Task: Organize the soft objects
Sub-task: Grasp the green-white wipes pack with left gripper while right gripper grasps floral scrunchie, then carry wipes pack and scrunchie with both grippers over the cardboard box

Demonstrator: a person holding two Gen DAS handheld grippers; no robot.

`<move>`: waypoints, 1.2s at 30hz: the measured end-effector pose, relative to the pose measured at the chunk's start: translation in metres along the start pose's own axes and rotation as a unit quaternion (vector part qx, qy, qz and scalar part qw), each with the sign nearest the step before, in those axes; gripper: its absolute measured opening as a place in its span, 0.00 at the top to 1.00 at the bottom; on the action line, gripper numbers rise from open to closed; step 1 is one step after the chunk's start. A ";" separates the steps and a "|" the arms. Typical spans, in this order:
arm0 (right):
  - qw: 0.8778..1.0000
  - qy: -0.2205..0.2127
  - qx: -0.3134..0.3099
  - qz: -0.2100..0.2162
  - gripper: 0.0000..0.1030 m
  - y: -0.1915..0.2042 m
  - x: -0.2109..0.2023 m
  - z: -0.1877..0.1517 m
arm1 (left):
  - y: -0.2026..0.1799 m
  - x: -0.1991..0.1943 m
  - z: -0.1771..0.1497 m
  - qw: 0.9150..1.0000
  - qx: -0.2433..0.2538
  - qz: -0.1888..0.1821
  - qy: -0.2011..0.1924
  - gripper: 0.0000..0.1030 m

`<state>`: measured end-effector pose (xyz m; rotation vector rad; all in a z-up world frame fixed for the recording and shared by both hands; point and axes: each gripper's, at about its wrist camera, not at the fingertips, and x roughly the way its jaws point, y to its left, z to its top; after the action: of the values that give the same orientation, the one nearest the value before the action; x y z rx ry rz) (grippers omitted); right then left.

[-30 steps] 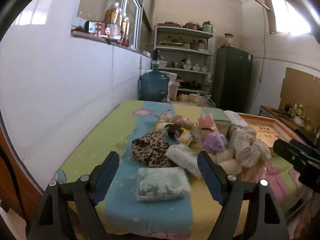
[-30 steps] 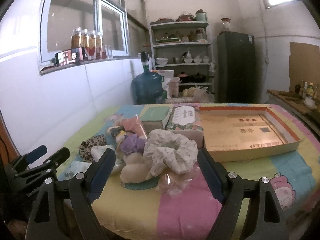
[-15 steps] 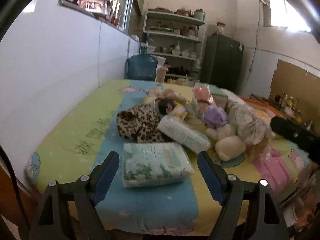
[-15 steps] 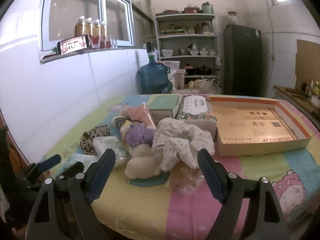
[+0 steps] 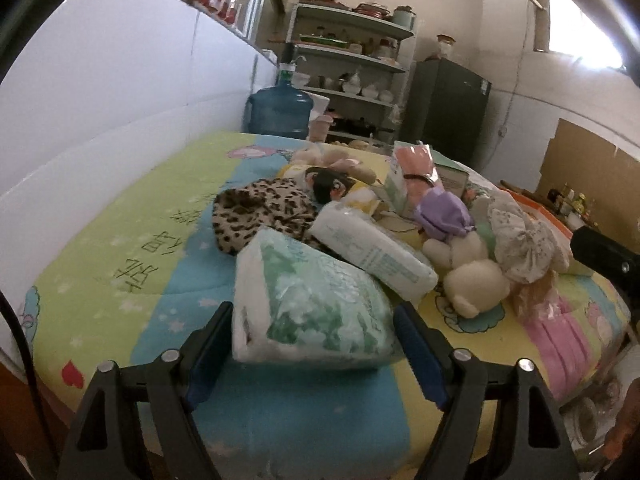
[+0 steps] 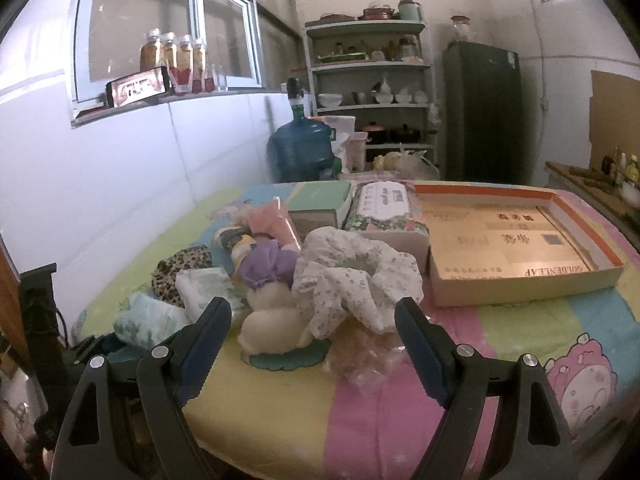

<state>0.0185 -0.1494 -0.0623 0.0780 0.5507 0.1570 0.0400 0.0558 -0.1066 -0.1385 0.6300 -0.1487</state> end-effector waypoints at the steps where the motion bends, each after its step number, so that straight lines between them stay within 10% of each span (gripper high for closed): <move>1: 1.000 0.001 0.002 0.000 0.18 -0.002 0.001 0.000 | 0.000 0.000 0.000 1.000 -0.002 -0.003 -0.002 0.38; 3: 1.000 0.006 0.009 0.002 0.18 -0.007 0.003 -0.001 | 0.002 -0.001 0.001 1.000 -0.018 -0.023 0.000 0.58; 8: 1.000 0.022 0.012 0.001 0.19 -0.016 0.012 -0.005 | -0.002 -0.006 0.002 1.000 -0.015 -0.020 -0.010 0.68; 23: 0.999 0.037 -0.019 0.007 0.83 -0.028 0.042 0.003 | -0.026 -0.053 0.011 0.997 0.020 -0.018 -0.069 0.69; 36: 0.999 -0.025 -0.020 0.022 0.89 -0.037 0.011 0.029 | -0.058 -0.059 0.033 0.995 0.041 -0.026 -0.082 0.69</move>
<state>0.0479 -0.1846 -0.0477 0.0545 0.4957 0.2077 0.0070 0.0121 -0.0359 -0.0875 0.4556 -0.2111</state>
